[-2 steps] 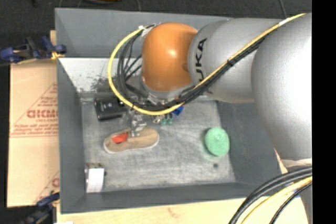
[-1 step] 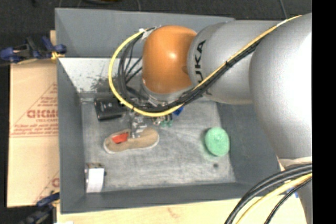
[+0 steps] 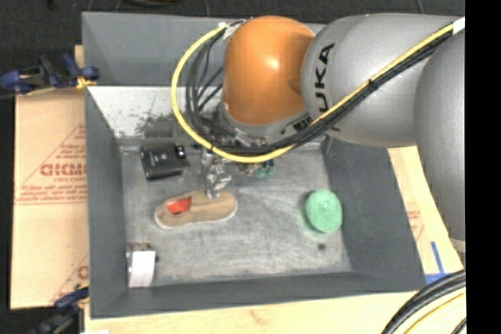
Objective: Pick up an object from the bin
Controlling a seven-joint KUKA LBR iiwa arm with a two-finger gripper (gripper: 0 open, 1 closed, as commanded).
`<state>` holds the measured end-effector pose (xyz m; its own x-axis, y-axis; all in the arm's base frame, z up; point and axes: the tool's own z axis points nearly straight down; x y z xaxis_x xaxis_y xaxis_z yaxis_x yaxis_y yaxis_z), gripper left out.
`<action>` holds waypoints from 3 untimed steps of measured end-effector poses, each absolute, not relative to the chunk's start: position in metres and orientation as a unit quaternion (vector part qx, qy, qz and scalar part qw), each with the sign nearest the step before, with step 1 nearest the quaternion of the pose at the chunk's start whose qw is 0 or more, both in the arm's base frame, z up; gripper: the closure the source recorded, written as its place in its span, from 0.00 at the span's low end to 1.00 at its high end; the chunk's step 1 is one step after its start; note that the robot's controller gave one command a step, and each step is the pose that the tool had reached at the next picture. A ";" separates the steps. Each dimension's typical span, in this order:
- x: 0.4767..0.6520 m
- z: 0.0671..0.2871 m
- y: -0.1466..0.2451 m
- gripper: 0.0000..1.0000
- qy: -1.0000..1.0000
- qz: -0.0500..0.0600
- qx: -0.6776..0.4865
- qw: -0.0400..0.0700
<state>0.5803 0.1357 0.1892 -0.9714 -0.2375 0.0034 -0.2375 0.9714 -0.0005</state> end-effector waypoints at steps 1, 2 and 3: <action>0.572 0.082 0.094 0.00 -0.993 -0.001 0.121 -0.004; 0.572 0.074 0.089 1.00 -0.993 -0.001 0.118 -0.006; 0.572 0.074 0.089 1.00 -0.993 -0.001 0.118 -0.006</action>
Offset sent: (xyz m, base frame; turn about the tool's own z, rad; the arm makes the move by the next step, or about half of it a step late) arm 0.0000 0.0000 0.0000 0.0000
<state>0.5718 0.0893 0.0738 -0.9723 -0.2336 -0.0118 -0.2337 0.9723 0.0008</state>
